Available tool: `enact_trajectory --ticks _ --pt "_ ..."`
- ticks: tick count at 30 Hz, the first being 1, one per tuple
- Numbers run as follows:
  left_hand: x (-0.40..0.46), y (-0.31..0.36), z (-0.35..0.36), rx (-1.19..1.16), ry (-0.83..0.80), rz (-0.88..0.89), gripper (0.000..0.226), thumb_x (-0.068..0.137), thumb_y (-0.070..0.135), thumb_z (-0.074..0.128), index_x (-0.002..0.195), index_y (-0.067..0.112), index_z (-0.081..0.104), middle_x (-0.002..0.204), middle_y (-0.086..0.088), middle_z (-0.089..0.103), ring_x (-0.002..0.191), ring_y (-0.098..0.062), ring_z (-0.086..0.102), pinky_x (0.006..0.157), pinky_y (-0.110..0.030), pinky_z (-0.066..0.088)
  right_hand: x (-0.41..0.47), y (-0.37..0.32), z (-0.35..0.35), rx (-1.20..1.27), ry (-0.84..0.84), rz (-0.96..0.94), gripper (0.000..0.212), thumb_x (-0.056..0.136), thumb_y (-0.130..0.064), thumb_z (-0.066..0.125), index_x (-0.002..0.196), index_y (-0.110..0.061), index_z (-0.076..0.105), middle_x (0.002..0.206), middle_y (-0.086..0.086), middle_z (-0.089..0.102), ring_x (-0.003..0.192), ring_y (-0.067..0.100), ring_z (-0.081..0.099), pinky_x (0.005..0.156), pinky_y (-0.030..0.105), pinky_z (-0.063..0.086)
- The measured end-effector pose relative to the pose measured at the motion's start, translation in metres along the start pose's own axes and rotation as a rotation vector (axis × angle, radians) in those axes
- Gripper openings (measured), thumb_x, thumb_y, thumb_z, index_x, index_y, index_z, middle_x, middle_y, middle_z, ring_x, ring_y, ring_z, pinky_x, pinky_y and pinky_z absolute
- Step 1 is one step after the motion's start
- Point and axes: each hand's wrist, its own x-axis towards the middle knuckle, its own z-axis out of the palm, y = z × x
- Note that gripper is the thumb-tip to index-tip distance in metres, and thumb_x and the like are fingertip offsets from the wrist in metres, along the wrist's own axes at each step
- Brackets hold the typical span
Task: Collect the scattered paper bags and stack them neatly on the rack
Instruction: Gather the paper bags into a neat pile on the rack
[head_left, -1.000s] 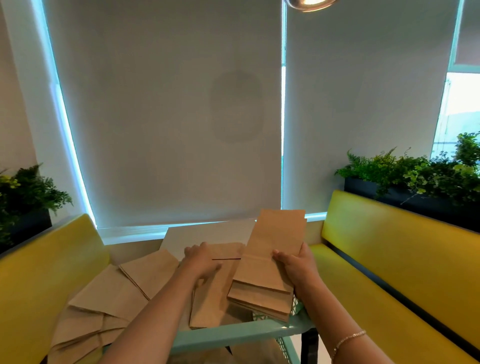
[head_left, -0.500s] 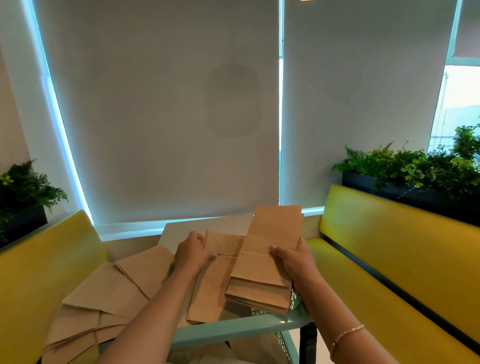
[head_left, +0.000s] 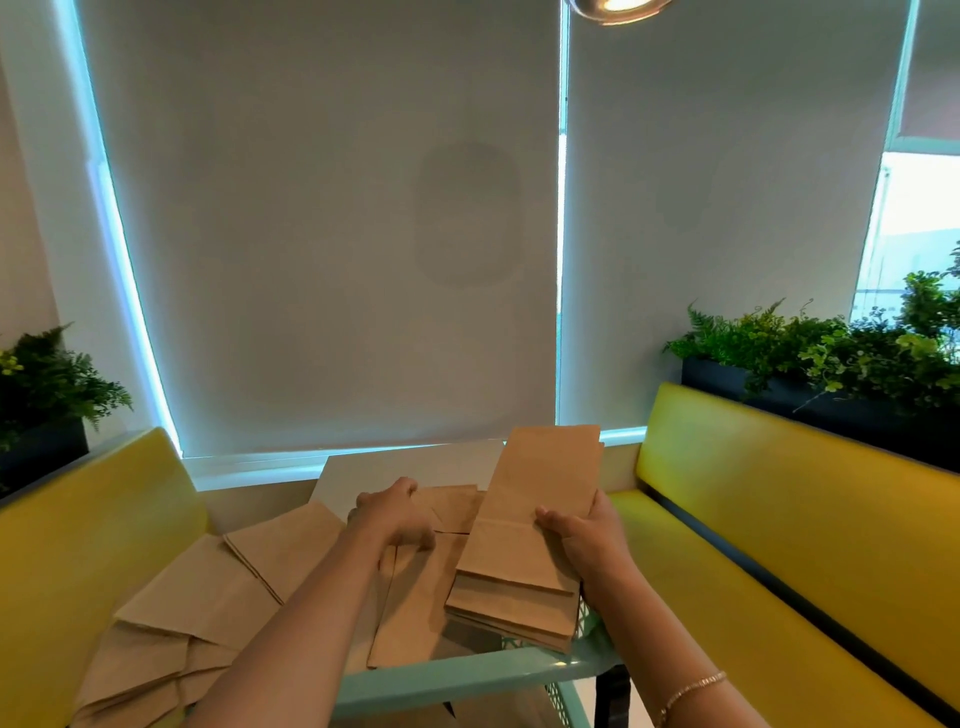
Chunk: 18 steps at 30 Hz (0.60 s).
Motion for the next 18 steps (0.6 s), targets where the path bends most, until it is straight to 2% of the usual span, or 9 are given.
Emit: enact_trajectory --ticks 4,9,11,14,18 --pt "0.003 0.001 -0.008 0.143 0.030 0.018 0.079 0.065 0.044 0.079 0.132 0.031 0.039 0.133 -0.009 0.045 0.121 -0.028 0.038 0.091 -0.034 0.042 0.001 0.001 0.001 -0.018 0.014 0.005 0.044 0.075 0.005 0.072 0.111 -0.010 0.052 0.108 0.014 0.064 0.099 0.032 0.062 0.092 0.046 0.050" --pt "-0.006 0.003 -0.008 0.352 0.176 0.163 0.067 0.068 0.053 0.076 0.122 0.025 0.048 0.121 -0.004 0.051 0.116 -0.021 0.039 0.087 -0.028 0.041 0.003 0.003 0.001 -0.004 0.015 0.010 0.045 0.074 0.006 0.072 0.111 -0.011 0.052 0.110 0.015 0.064 0.099 0.032 0.063 0.088 0.046 0.052" --pt "-0.010 0.003 -0.007 0.387 0.230 0.194 0.063 0.069 0.052 0.075 0.119 0.023 0.049 0.118 -0.003 0.052 0.112 -0.020 0.041 0.086 -0.028 0.043 0.003 0.003 0.001 0.002 0.012 0.014 0.047 0.075 0.006 0.071 0.114 -0.009 0.051 0.110 0.014 0.064 0.098 0.031 0.062 0.084 0.043 0.054" --pt "-0.015 0.006 -0.007 0.416 0.293 0.230 0.056 0.071 0.047 0.074 0.115 0.020 0.053 0.114 -0.002 0.055 0.108 -0.018 0.045 0.082 -0.028 0.046 0.003 0.004 0.003 -0.056 0.015 0.011 0.046 0.072 -0.002 0.076 0.109 -0.017 0.053 0.110 0.013 0.065 0.100 0.031 0.063 0.092 0.050 0.050" --pt "-0.024 0.009 -0.006 0.376 0.382 0.294 0.035 0.077 0.032 0.070 0.107 0.018 0.058 0.108 -0.003 0.056 0.095 -0.016 0.051 0.073 -0.024 0.042 0.004 0.005 0.003 -0.069 0.021 0.014 0.045 0.072 -0.003 0.076 0.109 -0.016 0.053 0.109 0.013 0.066 0.099 0.031 0.063 0.093 0.051 0.049"
